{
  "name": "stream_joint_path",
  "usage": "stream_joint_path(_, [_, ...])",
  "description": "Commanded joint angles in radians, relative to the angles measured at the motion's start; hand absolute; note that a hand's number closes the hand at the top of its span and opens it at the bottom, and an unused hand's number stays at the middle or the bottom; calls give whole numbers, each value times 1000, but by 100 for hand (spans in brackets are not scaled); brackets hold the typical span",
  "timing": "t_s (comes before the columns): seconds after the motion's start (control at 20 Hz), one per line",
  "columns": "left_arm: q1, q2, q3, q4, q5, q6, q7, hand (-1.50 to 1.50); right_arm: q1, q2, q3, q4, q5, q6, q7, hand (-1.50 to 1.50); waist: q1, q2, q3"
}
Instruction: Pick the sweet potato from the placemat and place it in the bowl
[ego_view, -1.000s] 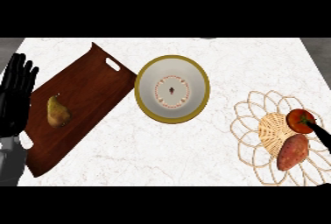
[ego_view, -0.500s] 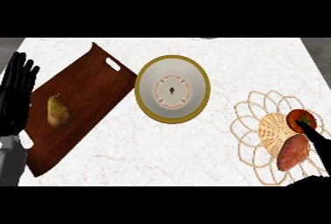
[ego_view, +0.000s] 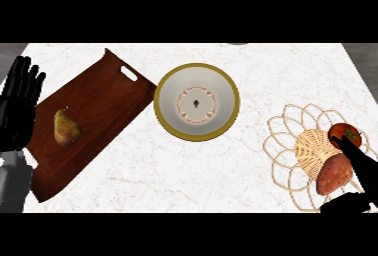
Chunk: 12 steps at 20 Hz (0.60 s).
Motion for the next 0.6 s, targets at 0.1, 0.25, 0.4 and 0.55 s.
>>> stream_joint_path(0.1, [-9, 18, 33, 23, 13, -39, 0, 0, 29, 0, -65, 28, -9, 52, -11, -150, -2, 2, 3])
stream_joint_path(0.25, [3, 15, 36, -23, 21, -33, 46, 0, 29, 45, -23, 75, 57, -1, -30, -150, 0, 2, 3])
stream_joint_path(0.4, [3, -23, 0, -29, -29, 5, 28, 0, 34, 34, -20, 83, 102, -42, -120, 150, -1, 1, 3])
stream_joint_path(0.55, [25, -21, 14, -45, -8, -14, 25, 0, 24, 51, -23, 162, 153, -156, -218, 150, 2, 2, 3])
